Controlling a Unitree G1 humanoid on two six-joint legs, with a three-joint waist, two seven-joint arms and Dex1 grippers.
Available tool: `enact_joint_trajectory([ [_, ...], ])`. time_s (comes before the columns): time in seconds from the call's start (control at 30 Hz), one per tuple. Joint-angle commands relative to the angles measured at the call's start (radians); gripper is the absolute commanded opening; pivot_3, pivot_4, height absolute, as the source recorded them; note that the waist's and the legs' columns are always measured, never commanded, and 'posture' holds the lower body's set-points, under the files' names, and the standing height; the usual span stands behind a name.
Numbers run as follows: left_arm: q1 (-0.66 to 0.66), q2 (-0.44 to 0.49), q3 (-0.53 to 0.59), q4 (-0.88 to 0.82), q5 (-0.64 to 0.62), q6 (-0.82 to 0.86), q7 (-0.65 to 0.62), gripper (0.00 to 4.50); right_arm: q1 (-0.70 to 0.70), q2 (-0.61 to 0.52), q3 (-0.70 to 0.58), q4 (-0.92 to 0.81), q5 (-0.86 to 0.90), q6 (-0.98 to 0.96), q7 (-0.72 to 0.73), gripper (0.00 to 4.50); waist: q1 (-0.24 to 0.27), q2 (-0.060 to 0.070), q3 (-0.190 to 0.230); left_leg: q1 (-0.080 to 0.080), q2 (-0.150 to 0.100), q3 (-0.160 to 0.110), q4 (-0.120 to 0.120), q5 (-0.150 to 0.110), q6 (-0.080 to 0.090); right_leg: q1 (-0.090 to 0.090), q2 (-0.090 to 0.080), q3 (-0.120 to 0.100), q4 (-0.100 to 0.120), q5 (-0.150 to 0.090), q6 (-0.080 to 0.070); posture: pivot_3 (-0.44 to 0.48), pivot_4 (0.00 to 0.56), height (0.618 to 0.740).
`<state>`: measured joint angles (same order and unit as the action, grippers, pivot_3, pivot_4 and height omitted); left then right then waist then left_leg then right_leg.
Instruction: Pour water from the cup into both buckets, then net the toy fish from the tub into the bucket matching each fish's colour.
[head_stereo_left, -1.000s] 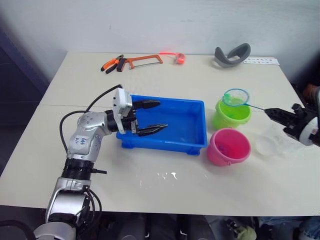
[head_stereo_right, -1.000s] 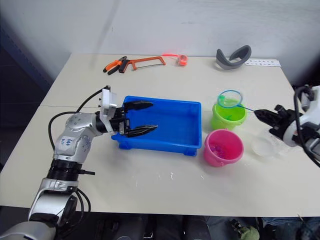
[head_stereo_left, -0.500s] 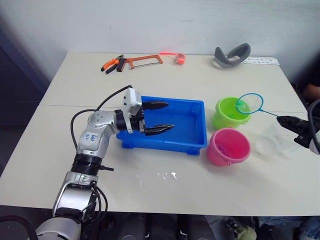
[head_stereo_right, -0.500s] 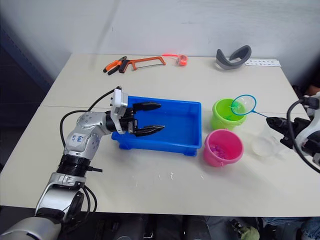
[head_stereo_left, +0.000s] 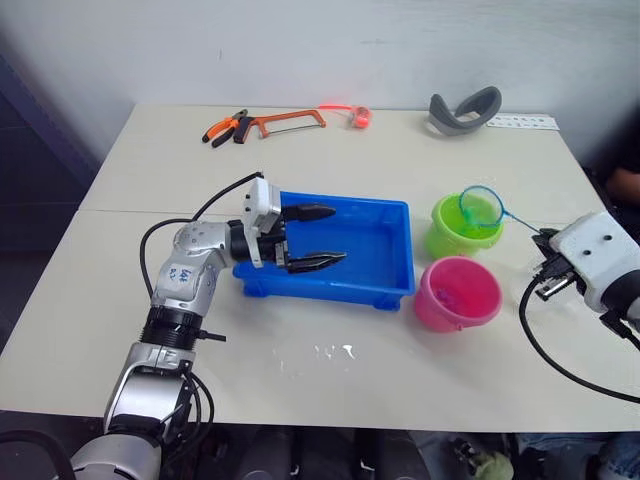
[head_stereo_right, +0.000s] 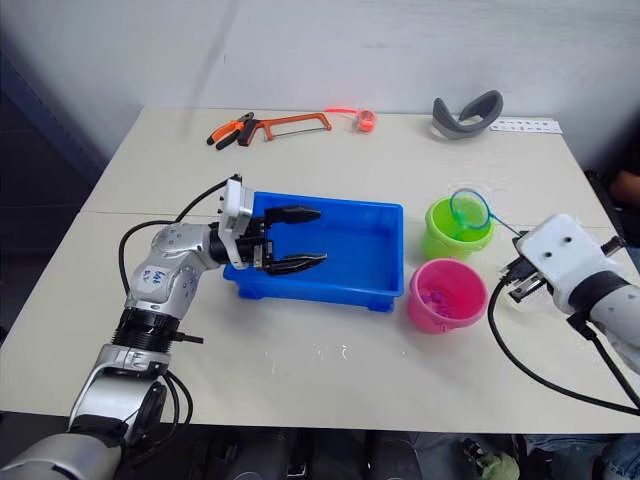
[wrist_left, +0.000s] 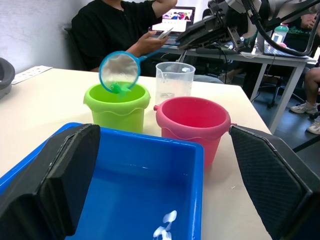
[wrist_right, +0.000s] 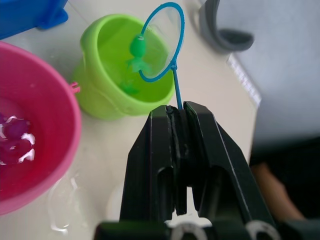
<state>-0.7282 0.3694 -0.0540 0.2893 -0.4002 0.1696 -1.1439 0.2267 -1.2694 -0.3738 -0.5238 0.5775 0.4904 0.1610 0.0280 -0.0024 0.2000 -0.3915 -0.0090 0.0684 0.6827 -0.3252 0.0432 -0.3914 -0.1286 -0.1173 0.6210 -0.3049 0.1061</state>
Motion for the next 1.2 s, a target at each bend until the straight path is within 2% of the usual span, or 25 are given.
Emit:
enact_joint_trajectory([
  [0.03,0.018,0.021,0.033,-0.042,-0.028,-0.016,-0.028,4.49,-0.009,0.042,0.003,0.060,-0.338,-0.325,0.033,0.00,0.000,0.000,0.000,0.000,0.000,0.000,0.000,0.000,0.000,0.000,0.000,-0.001,0.000,0.000,0.000,0.000,0.150,0.740],
  [0.2,0.031,0.042,0.050,-0.040,-0.027,-0.020,-0.036,4.49,-0.051,0.069,0.034,0.126,-0.418,-0.424,0.092,0.00,-0.001,0.000,0.000,0.000,0.000,0.000,0.000,0.001,-0.001,0.001,0.001,-0.003,0.000,0.000,0.000,0.000,0.150,0.740],
  [0.27,0.037,0.054,0.060,-0.043,-0.030,-0.022,-0.044,4.49,-0.090,0.122,0.035,0.141,-0.355,-0.393,0.110,0.00,-0.001,0.000,0.000,0.001,0.000,0.000,0.000,0.001,-0.001,0.000,0.001,-0.004,0.000,0.000,0.000,0.000,0.150,0.740],
  [0.4,0.070,0.103,0.103,-0.063,-0.060,-0.033,-0.081,4.49,-0.223,0.249,-0.005,0.103,0.094,-0.187,0.168,0.00,-0.002,0.000,0.000,0.001,0.000,0.000,0.000,0.001,-0.001,0.001,0.001,-0.004,0.000,0.000,0.000,0.000,0.150,0.740],
  [0.47,0.100,0.134,0.147,-0.087,-0.096,-0.033,-0.116,4.49,-0.280,0.274,-0.013,0.098,0.319,-0.109,0.183,0.00,-0.002,0.000,0.000,0.001,0.000,0.000,0.000,0.001,-0.001,0.001,0.001,-0.005,0.000,0.000,0.000,0.000,0.150,0.740],
  [0.53,0.134,0.184,0.231,-0.119,-0.153,0.015,-0.117,4.49,-0.310,0.268,0.016,0.086,0.501,-0.012,0.270,0.00,-0.002,0.000,0.000,0.001,0.000,-0.001,0.001,0.001,-0.001,0.002,0.001,-0.008,0.000,0.000,0.000,0.000,0.150,0.740],
  [0.67,0.205,0.288,0.332,-0.193,-0.239,0.123,-0.125,4.49,-0.373,0.259,0.124,0.054,0.611,0.151,0.379,0.00,-0.012,0.000,0.000,0.002,0.002,-0.003,0.001,0.001,-0.001,0.002,-0.001,-0.009,0.001,0.000,0.000,0.000,0.150,0.740],
  [0.73,0.274,0.340,0.384,-0.267,-0.294,0.186,-0.138,4.49,-0.420,0.268,0.225,0.042,0.654,0.226,0.435,0.00,-0.012,0.000,0.001,0.002,0.003,-0.003,0.001,0.001,-0.001,0.002,-0.002,-0.009,0.001,0.000,-0.001,0.000,0.150,0.740],
  [0.87,0.358,0.381,0.437,-0.392,-0.344,0.225,-0.129,4.49,-0.516,0.359,0.396,0.045,0.620,0.320,0.448,0.00,-0.016,0.000,0.001,0.002,0.003,-0.005,0.001,0.001,-0.001,0.004,-0.004,-0.004,0.000,0.000,-0.001,0.000,0.150,0.740],
  [1.03,0.538,0.446,0.411,-0.500,-0.274,0.172,-0.224,4.49,-0.544,0.455,0.584,0.073,0.449,0.309,0.478,0.00,-0.011,-0.001,0.000,0.003,0.003,-0.006,0.001,-0.001,0.000,0.006,-0.005,-0.003,-0.003,0.000,-0.001,0.000,0.150,0.740],
  [1.1,0.582,0.444,0.403,-0.529,-0.251,0.163,-0.214,4.49,-0.545,0.475,0.685,0.111,0.312,0.254,0.509,0.00,-0.007,-0.001,0.000,0.004,0.003,-0.009,0.001,-0.001,-0.002,0.008,-0.005,-0.003,-0.004,0.000,-0.001,0.000,0.150,0.740],
  [1.2,0.631,0.441,0.395,-0.541,-0.237,0.145,-0.203,4.49,-0.544,0.520,0.739,0.158,0.233,0.231,0.521,0.00,-0.007,-0.001,0.000,0.003,0.003,-0.007,0.000,-0.003,-0.002,0.007,-0.003,-0.004,-0.007,0.000,-0.001,0.000,0.150,0.740],
])
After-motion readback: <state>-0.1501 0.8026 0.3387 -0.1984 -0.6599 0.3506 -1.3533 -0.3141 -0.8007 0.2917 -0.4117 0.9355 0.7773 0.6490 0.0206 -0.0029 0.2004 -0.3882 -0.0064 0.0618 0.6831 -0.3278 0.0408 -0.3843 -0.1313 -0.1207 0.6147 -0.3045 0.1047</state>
